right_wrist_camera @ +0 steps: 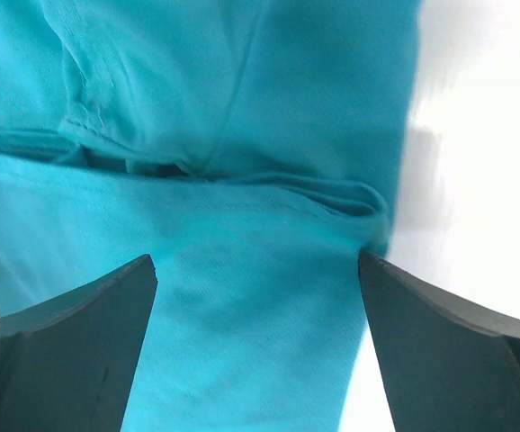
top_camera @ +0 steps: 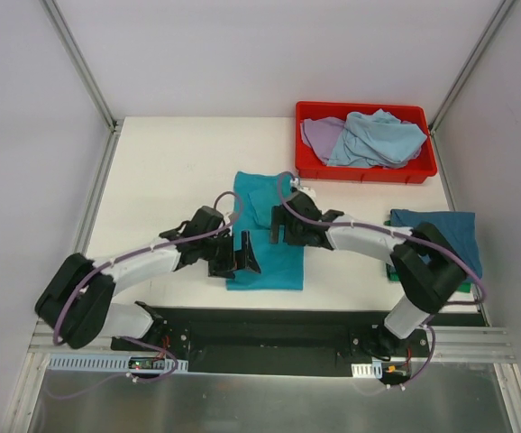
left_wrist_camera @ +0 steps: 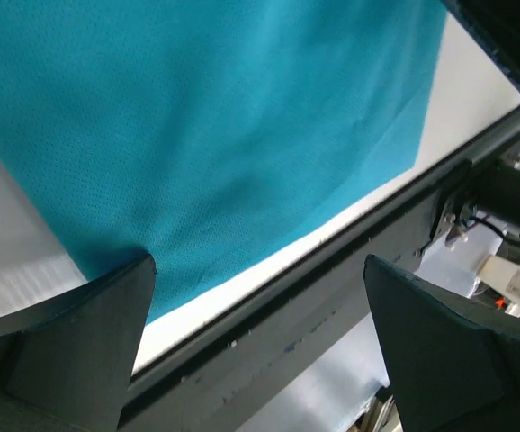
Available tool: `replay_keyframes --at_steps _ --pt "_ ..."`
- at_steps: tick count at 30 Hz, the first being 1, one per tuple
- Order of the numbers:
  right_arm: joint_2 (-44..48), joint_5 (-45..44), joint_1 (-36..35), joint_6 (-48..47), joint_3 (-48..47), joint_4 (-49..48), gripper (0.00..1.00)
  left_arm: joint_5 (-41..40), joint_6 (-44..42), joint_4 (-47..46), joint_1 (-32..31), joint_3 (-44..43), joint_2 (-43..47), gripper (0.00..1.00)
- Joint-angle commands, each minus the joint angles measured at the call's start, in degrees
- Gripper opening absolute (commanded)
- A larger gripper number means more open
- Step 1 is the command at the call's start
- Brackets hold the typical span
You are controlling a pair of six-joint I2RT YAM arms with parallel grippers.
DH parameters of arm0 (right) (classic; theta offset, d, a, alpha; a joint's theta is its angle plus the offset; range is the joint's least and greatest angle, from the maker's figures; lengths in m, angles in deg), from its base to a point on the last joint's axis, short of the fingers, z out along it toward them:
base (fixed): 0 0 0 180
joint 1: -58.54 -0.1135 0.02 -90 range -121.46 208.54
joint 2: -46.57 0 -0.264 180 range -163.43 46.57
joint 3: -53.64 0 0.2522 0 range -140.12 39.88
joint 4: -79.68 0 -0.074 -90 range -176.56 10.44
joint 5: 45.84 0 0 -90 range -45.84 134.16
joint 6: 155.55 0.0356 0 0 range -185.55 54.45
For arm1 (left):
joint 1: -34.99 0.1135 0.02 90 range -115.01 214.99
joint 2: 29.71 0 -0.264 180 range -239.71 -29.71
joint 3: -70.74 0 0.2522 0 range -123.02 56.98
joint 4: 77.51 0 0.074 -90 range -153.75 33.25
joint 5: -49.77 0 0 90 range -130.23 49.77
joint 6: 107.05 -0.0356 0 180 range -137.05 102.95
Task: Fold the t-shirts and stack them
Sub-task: Fold the folded rectangular tshirt in 1/3 of the way, then grab one side of the 2/3 rectangular tshirt with both arms
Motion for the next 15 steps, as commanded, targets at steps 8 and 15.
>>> replay_keyframes --at_steps 8,15 --pt "28.66 8.26 -1.36 -7.94 13.31 2.46 0.96 -6.75 2.93 10.63 -2.56 5.09 20.79 0.99" --pt "41.41 22.08 -2.86 -3.3 28.43 -0.45 0.96 -9.93 8.02 17.32 -2.65 10.37 21.6 0.93"
